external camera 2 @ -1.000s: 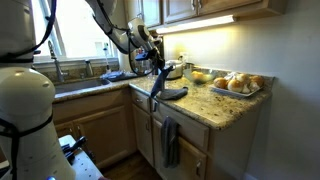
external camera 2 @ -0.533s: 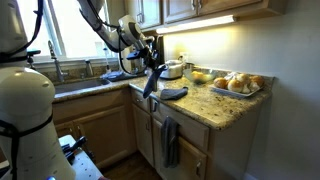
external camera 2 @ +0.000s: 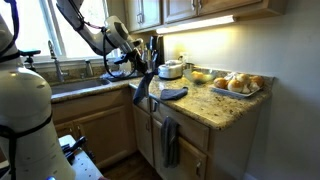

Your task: Pick the towels on the counter and hang them on the drawer

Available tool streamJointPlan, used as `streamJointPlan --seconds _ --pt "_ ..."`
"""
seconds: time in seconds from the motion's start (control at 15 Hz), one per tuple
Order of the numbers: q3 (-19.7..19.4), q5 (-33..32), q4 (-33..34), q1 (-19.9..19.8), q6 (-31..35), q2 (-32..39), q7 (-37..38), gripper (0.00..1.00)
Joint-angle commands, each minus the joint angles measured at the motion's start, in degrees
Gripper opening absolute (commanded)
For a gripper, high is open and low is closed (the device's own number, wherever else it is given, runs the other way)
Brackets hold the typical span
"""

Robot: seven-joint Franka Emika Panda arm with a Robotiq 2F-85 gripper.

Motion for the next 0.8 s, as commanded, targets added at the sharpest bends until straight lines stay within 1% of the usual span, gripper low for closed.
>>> streamJointPlan --seconds 0.0,0.2,0.27,0.33,0.4,0.47,0.73 --pt "3.0 -1.6 -7.4 -2.2 3.1 -4.5 2.2 0.05" --pt "4.6 -3.0 -9.9 -3.3 6.1 -4.7 3.9 0.05" --pt "3.4 -3.4 -10.6 -1.8 7.2 -4.4 4.0 0.05" --pt "3.5 -3.5 -11.2 -1.9 8.2 -4.4 4.1 0.05" --pt "3.4 -1.4 -7.8 -1.4 5.4 -1.6 2.0 0.05" --pt "3.4 -1.4 -8.1 -1.4 5.7 -1.4 2.0 0.08" --pt "3.4 -1.4 -7.9 -1.4 5.6 -1.2 2.0 0.08"
